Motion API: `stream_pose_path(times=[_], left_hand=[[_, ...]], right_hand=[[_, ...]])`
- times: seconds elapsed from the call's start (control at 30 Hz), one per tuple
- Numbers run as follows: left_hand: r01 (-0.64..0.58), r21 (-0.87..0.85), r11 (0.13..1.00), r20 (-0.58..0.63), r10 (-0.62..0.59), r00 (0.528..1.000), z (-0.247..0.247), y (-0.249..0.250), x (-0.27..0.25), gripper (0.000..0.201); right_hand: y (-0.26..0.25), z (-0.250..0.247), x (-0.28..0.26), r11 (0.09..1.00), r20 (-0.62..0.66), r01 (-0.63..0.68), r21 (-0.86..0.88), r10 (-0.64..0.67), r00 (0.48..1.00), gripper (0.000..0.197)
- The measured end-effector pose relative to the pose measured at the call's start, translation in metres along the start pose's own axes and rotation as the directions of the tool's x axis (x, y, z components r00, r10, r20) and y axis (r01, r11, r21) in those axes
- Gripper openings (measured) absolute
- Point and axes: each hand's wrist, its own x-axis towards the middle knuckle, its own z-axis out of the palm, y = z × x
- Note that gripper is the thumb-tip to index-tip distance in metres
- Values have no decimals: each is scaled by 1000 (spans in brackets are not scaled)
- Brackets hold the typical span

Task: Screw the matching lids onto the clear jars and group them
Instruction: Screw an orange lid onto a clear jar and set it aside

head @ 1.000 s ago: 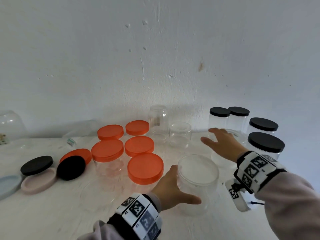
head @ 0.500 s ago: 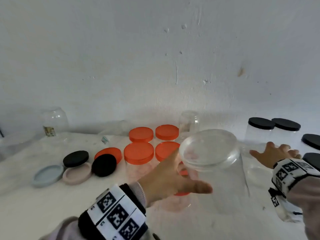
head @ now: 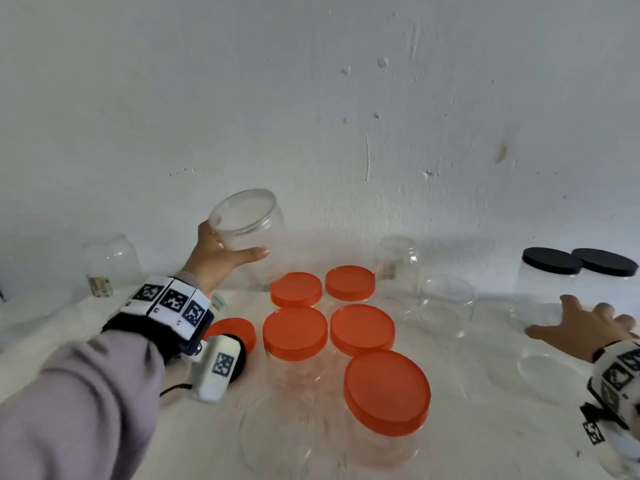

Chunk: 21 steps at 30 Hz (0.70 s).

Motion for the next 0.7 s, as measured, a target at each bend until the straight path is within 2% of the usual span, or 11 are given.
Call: stream_pose_path(times=[0.07,0.17,0.4,0.5,0.7], left_hand=[[-3,77,997,-72,9,997,1,-18,19,103],[-26,144,989,-91,40,995,6,-38,49,104],[-83,274,958,29,78,997,34,-66,97,109],[-63,321,945,91,35,995,45,-75,110,110],[60,442,895,154,-141,978,56,-92,125,111]], right_hand=[[-3,0,-5,1000,-3,22,-4,-22,1000,80],[-7,1,-14,998,-28,57,-4,-57,998,87],[-12,3,-48,995,-123,102,-1,-102,987,99],[-13,0,-61,993,-132,113,38,-107,986,99],[-12,-7,-85,986,-135,159,55,-150,979,104]])
